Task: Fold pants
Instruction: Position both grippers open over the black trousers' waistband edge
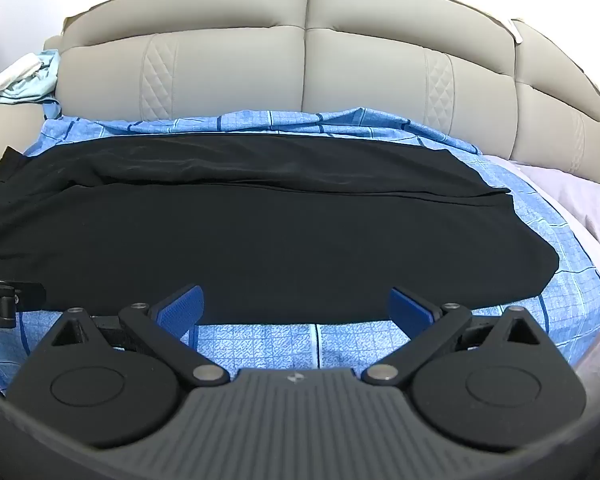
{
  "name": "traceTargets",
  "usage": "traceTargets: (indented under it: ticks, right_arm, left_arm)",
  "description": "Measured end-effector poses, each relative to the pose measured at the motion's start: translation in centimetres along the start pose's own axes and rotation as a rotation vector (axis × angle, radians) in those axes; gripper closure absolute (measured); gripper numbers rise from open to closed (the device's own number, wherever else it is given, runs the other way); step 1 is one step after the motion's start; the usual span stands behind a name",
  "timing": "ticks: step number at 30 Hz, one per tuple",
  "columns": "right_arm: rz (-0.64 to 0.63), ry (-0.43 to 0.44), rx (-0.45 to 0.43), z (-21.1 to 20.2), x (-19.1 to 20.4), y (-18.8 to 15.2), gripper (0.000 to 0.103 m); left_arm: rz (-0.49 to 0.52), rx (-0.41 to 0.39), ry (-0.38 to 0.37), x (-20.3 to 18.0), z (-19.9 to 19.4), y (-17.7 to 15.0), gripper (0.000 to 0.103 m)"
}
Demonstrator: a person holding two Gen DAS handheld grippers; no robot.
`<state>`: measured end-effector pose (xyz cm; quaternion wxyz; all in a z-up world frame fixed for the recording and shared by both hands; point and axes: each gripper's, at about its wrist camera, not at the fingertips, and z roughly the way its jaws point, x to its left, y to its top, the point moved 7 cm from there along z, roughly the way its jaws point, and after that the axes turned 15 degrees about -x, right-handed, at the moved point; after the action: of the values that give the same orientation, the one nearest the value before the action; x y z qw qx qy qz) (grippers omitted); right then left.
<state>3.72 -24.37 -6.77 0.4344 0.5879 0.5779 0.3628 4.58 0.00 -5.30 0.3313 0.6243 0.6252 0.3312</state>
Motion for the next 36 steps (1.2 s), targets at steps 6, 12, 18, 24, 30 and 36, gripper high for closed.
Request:
traceTargets:
  ticks: [6,12,18,24,30,36]
  right_arm:
    - [0.001,-0.008,0.000,-0.1,-0.1,0.0,0.000]
    - [0.001,-0.007,0.001,0.0,0.1,0.0,0.000]
    - [0.002,-0.011,0.006,0.6,-0.1,0.6,0.000]
    - [0.001,-0.026,-0.021,0.7,-0.4,1.4,0.000]
    - [-0.024,-0.025,-0.030,1.1,0.0,1.7,0.000]
    - [-0.016,-0.026,-0.049,2.6,-0.6,2.7,0.000]
  left_arm:
    - [0.005,0.007,0.001,-0.1,0.0,0.0,0.000]
    - [-0.005,0.010,-0.003,0.2,0.2,0.1,0.000]
    - [-0.013,0.001,0.003,0.9,0.7,0.6,0.000]
    - [0.004,-0.014,0.008,0.9,0.9,1.1,0.000]
    - [0.017,-0.020,0.012,0.8,1.4,1.8,0.000]
    - [0.004,-0.017,0.048,2.4,3.8,3.0,0.000]
